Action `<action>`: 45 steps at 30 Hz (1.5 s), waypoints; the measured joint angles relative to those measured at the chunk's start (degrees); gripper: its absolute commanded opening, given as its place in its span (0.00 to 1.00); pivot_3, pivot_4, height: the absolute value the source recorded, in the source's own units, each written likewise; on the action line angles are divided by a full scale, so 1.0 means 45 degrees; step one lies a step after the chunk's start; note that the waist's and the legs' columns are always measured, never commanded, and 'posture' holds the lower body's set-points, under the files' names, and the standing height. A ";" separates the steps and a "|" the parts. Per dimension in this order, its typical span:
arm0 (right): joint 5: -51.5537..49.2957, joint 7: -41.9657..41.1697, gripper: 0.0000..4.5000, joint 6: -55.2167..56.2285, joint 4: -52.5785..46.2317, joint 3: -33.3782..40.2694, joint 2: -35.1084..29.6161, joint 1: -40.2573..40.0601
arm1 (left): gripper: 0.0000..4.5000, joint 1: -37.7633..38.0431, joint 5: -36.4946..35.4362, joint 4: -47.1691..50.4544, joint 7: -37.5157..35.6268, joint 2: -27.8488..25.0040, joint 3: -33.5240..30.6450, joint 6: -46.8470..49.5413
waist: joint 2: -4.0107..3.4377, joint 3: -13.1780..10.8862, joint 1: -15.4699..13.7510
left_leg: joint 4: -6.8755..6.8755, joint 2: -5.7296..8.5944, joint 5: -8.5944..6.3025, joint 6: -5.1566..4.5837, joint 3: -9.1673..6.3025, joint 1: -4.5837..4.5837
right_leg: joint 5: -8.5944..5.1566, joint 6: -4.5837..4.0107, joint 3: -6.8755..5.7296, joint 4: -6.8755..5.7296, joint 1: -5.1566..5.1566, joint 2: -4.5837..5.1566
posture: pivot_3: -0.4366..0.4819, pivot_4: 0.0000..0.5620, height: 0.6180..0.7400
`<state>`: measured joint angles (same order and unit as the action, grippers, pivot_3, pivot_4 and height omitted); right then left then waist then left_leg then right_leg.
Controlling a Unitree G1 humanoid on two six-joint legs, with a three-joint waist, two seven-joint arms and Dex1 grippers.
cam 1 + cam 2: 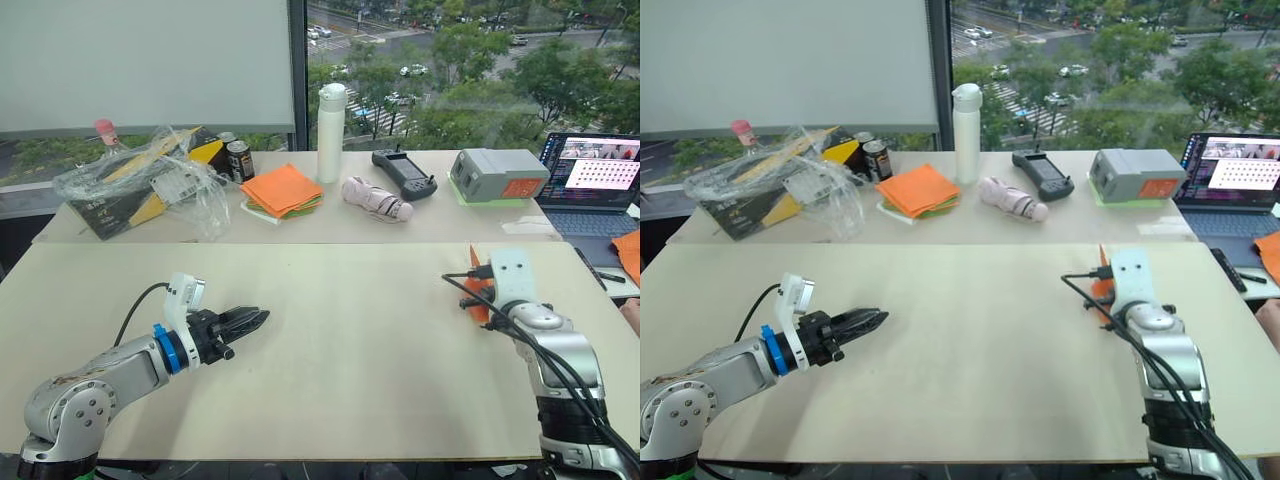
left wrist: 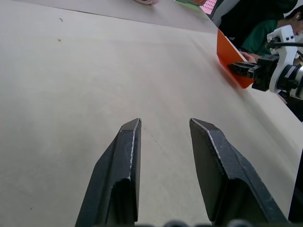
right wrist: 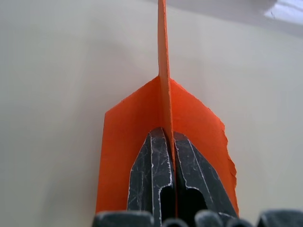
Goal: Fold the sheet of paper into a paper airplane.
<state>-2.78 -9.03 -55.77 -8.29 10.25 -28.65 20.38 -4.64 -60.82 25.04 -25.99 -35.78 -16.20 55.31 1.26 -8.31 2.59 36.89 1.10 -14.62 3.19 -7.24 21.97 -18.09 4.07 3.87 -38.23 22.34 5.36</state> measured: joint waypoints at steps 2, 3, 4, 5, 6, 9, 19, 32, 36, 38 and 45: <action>0.0029 0.0183 0.00 0.0000 0.0031 0.0160 0.0019 -0.0043 | 0.38 -0.0007 0.0000 -0.0006 -0.0005 0.0000 0.0004 0.0000 | 0.0000 0.0000 0.0014 | 0.0000 -0.0002 0.0000 0.0000 0.0000 -0.0002 | 0.0000 0.0000 0.0000 -0.0001 0.0000 -0.0002 | 0.48 0.27 1.00; 0.0055 0.0269 0.00 0.0000 0.0062 0.0244 0.0026 -0.0055 | 0.38 -0.0008 0.0000 -0.0008 -0.0005 0.0001 0.0004 0.0000 | 0.0000 0.0000 0.0009 | 0.0000 -0.0002 0.0000 0.0000 0.0000 -0.0002 | 0.0000 0.0000 0.0001 -0.0001 -0.0001 -0.0002 | 0.48 0.27 1.00; 0.0059 0.0349 0.07 0.0000 0.0104 0.0334 0.0051 -0.0061 | 0.38 -0.0007 0.0002 -0.0013 -0.0006 0.0000 0.0004 0.0000 | 0.0000 0.0000 0.0003 | 0.0000 -0.0001 0.0000 0.0000 0.0001 -0.0002 | 0.0000 0.0000 0.0001 -0.0001 0.0000 -0.0002 | 0.48 0.27 1.00; 0.0062 0.0398 0.15 -0.0001 0.0119 0.0373 0.0083 -0.0066 | 0.38 -0.0007 0.0008 -0.0018 -0.0006 0.0000 0.0004 0.0000 | 0.0000 0.0000 0.0001 | 0.0000 -0.0001 0.0000 0.0000 0.0001 -0.0002 | 0.0000 0.0000 0.0001 -0.0001 -0.0001 -0.0002 | 0.48 0.27 1.00; 0.0062 0.0420 0.21 -0.0001 0.0119 0.0389 0.0150 -0.0066 | 0.38 -0.0007 0.0010 -0.0022 -0.0008 0.0000 0.0005 0.0000 | 0.0000 0.0000 0.0004 | 0.0000 -0.0002 0.0000 0.0000 0.0001 -0.0002 | 0.0000 0.0000 0.0001 -0.0001 -0.0002 -0.0002 | 0.48 0.27 1.00; 0.0061 0.0509 0.45 -0.0004 0.0120 0.0390 0.0319 -0.0066 | 0.38 -0.0007 0.0017 -0.0024 -0.0009 0.0000 0.0008 0.0000 | 0.0000 0.0000 0.0002 | 0.0000 -0.0001 0.0000 0.0000 0.0001 -0.0002 | 0.0000 0.0000 0.0001 -0.0002 -0.0002 -0.0001 | 0.48 0.27 1.00; 0.0742 0.1586 0.99 0.0253 -0.0237 0.0332 0.0431 0.0361 | 0.38 -0.0003 0.0021 -0.0027 0.0096 0.0022 0.0005 -0.0002 | -0.0002 0.0001 0.0014 | 0.0001 -0.0001 0.0000 0.0000 0.0003 -0.0003 | 0.0000 0.0000 0.0003 -0.0004 -0.0001 -0.0002 | 0.48 0.27 1.00; -0.1436 -0.0737 0.99 0.4890 -0.1613 -0.1645 0.3442 0.1475 | 0.38 -0.0327 0.0005 -0.0198 0.0655 0.0665 -0.0402 -0.0468 | -0.0005 0.0000 0.0193 | -0.0002 -0.0016 0.0001 0.0001 -0.0005 -0.0012 | 0.0000 0.0000 0.0002 -0.0029 -0.0001 -0.0010 | 0.48 0.27 1.00; -0.2333 -0.2110 0.99 0.5032 -0.1500 -0.2237 0.3757 0.1267 | 0.38 -0.0325 0.0286 -0.0281 0.0904 0.0807 -0.0560 -0.0847 | -0.0005 -0.0001 0.0055 | 0.0014 0.0011 0.0002 0.0002 -0.0008 -0.0003 | 0.0001 0.0001 0.0001 -0.0006 -0.0005 0.0015 | 0.48 0.27 1.00; -0.2565 -0.2608 0.99 0.5212 -0.1381 -0.2513 0.3776 0.1269 | 0.38 -0.0345 0.0586 -0.0282 0.1061 0.0853 -0.0574 -0.1086 | -0.0006 -0.0001 0.0032 | 0.0012 0.0006 0.0002 0.0003 -0.0010 -0.0013 | 0.0001 0.0002 0.0001 -0.0014 -0.0005 0.0007 | 0.48 0.27 1.00; -0.2851 -0.3511 0.99 0.5347 -0.0788 -0.2780 0.3868 0.1268 | 0.38 -0.0422 0.1457 -0.0281 0.1622 0.1091 -0.0656 -0.1764 | -0.0006 -0.0001 0.0036 | 0.0011 0.0000 0.0002 0.0003 -0.0014 -0.0018 | 0.0001 0.0002 0.0001 -0.0045 0.0004 0.0000 | 0.48 0.27 1.00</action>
<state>-15.61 -24.83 -31.70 -11.83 -2.26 -11.24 26.09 -6.53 -54.26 23.78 -18.69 -30.87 -19.15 47.37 1.23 -8.31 2.75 36.94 1.10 -14.61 3.20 -7.31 21.89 -18.09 4.08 3.87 -38.43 22.35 5.36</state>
